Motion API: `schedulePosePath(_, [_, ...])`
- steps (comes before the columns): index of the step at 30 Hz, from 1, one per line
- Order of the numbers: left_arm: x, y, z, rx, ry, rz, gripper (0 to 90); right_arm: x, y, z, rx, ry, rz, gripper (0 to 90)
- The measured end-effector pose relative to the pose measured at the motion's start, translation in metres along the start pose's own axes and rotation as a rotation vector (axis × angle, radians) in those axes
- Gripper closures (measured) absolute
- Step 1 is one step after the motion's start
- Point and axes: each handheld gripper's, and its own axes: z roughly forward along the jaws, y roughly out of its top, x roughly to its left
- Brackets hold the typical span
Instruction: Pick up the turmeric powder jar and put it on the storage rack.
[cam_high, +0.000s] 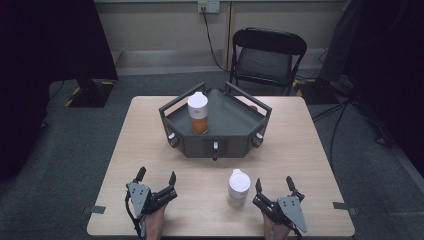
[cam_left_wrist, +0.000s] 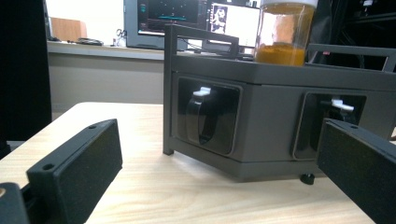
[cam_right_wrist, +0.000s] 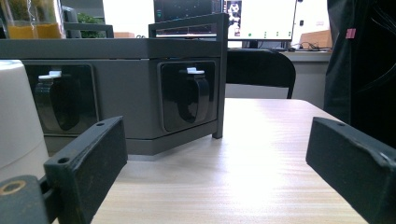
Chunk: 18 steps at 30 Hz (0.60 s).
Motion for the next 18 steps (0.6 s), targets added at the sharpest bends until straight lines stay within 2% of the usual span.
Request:
schedulePosePath(12, [0.001, -0.012, -0.002, 0.027, 0.012, 0.006, 0.0, 0.001, 0.000, 0.000, -0.002, -0.003, -0.001, 4.1])
schedulePosePath(16, [0.002, -0.015, -0.003, 0.010, 0.009, 0.012, 0.0, 0.001, 0.000, 0.000, 0.000, -0.003, -0.001, 4.1])
schedulePosePath(18, [0.001, -0.016, -0.003, 0.008, 0.014, 0.028, 0.0, 0.001, 0.000, 0.000, -0.001, -0.004, -0.001, 4.1])
